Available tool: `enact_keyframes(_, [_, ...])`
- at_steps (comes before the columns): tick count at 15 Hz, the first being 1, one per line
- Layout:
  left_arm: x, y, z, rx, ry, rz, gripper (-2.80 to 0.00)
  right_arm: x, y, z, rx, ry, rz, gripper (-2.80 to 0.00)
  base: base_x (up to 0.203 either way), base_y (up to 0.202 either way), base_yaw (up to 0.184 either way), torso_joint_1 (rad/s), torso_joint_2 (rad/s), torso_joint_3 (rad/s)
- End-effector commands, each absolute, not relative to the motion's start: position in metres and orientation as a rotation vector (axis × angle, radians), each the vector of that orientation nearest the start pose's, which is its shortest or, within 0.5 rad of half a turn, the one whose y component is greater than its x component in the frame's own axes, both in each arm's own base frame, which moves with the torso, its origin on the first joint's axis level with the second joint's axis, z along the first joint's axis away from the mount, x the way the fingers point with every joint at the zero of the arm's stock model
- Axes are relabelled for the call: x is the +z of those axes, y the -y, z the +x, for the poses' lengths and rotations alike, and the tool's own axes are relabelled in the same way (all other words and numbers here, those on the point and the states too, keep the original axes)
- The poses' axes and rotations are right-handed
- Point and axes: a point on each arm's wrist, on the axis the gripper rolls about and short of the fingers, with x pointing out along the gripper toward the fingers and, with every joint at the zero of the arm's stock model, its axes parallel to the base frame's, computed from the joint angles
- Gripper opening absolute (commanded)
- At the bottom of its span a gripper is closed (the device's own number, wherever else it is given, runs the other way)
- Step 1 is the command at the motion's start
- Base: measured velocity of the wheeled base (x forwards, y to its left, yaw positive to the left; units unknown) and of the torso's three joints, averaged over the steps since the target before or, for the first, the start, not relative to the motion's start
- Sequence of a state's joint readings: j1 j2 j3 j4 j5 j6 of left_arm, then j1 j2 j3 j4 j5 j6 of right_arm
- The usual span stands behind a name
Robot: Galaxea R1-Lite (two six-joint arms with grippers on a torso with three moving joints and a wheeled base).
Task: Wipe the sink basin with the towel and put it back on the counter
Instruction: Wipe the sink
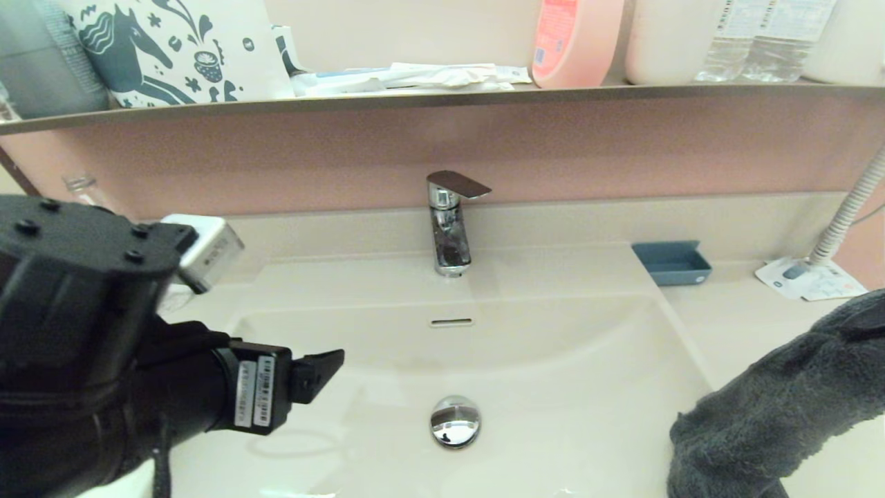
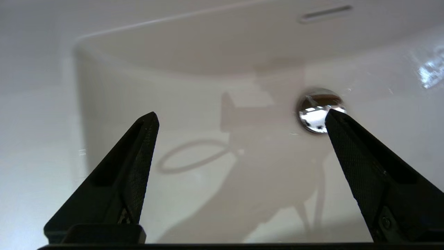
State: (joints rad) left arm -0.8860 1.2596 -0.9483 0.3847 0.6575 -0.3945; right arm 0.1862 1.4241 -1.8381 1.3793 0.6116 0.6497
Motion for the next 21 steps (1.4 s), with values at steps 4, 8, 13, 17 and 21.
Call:
enact_keyframes(4, [0.258,0.077,0.113,-0.018,-0.468,-0.011,-2.80,0.374,-0.015,0.103,0.307,-1.033,0.827,-2.80,0.000,0.000,0.000,0.000,0.00,0.000])
enact_keyframes(8, [0.245,0.051,0.105,0.063,-0.491,-0.057,-2.80,0.384,-0.008,0.085,0.261,-0.939,0.844,-2.80,0.000,0.000,0.000,0.000,0.00,0.000])
enact_keyframes(13, [0.236,0.033,0.096,0.156,-0.488,-0.089,-2.80,0.401,0.003,0.077,0.142,-0.653,0.803,-2.80,0.000,0.000,0.000,0.000,0.00,0.000])
enact_keyframes(17, [0.235,0.026,0.081,0.151,-0.451,-0.118,-2.80,0.408,0.018,0.080,-0.010,-0.487,0.735,-2.80,0.000,0.000,0.000,0.000,0.00,0.000])
enact_keyframes(21, [0.221,0.019,0.071,0.185,-0.456,-0.141,-2.80,0.421,0.029,0.068,-0.152,-0.294,0.665,-2.80,0.000,0.000,0.000,0.000,0.00,0.000])
